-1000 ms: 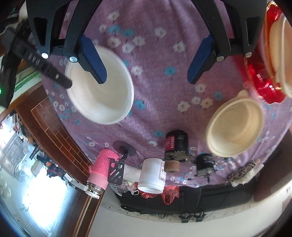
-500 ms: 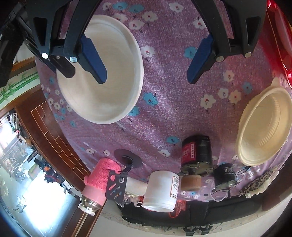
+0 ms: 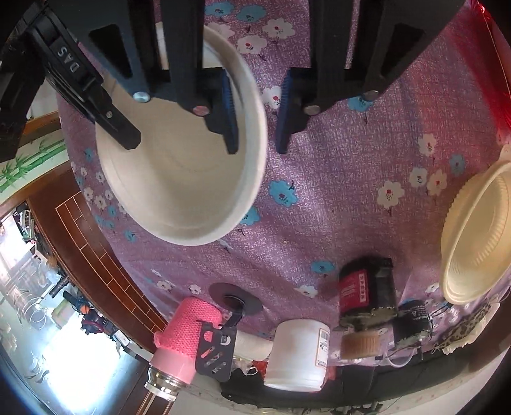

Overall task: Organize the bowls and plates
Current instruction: 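Grasp the white bowl rim with the left gripper while the right gripper grips it too, then carry the white bowl with both grippers over the beige bowl on the plates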

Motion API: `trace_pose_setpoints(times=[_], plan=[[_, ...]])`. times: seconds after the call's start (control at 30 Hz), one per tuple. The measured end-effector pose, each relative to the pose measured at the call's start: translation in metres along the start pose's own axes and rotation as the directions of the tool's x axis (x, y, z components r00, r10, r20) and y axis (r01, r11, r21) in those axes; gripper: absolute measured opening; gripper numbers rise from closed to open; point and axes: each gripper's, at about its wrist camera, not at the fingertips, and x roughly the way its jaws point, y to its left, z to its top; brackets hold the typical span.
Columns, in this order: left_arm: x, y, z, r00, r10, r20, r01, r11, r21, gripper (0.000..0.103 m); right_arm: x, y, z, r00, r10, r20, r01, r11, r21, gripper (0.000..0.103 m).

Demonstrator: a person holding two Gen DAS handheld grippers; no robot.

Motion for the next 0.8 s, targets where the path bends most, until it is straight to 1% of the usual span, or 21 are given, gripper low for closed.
trace_pose_setpoints(times=[0.03,0.07,0.17,0.3,0.43,0.57,0.7,0.8], plan=[[-0.002,-0.002,-0.001,1.0,-0.003,0.001,0.003,1.0,0.005,0.013,0.0,0.001,0.0,1.0,0.01,-0.005,-0.01,1.0,0.002,0.017],[-0.004,-0.003,-0.002,1.0,-0.003,0.003,0.003,1.0,0.01,0.012,-0.001,0.002,0.0,1.0,0.01,-0.008,-0.009,1.0,0.001,0.016],[-0.015,-0.007,-0.006,1.0,0.015,0.026,-0.016,1.0,0.021,0.012,-0.007,0.007,0.0,1.0,0.01,-0.007,-0.01,1.0,-0.007,0.016],[-0.035,-0.006,-0.012,0.998,-0.013,0.054,0.013,1.0,0.003,0.012,-0.021,0.011,0.002,0.999,0.043,-0.016,-0.043,0.999,0.009,0.016],[-0.061,-0.004,-0.024,0.995,-0.016,0.097,0.016,1.0,-0.006,0.012,-0.041,0.025,-0.002,0.999,0.054,0.007,-0.054,0.998,-0.014,0.016],[-0.09,0.01,-0.039,0.988,-0.062,0.138,0.072,0.995,-0.07,0.012,-0.063,0.045,-0.01,0.996,0.078,0.032,-0.076,0.996,-0.054,0.016],[-0.119,0.026,-0.057,0.981,-0.056,0.184,0.078,0.99,-0.114,0.012,-0.079,0.07,-0.022,0.994,0.098,0.049,-0.093,0.99,-0.104,0.016],[-0.144,0.041,-0.074,0.97,-0.066,0.236,0.106,0.982,-0.159,0.012,-0.091,0.09,-0.032,0.991,0.121,0.058,-0.112,0.984,-0.138,0.016]])
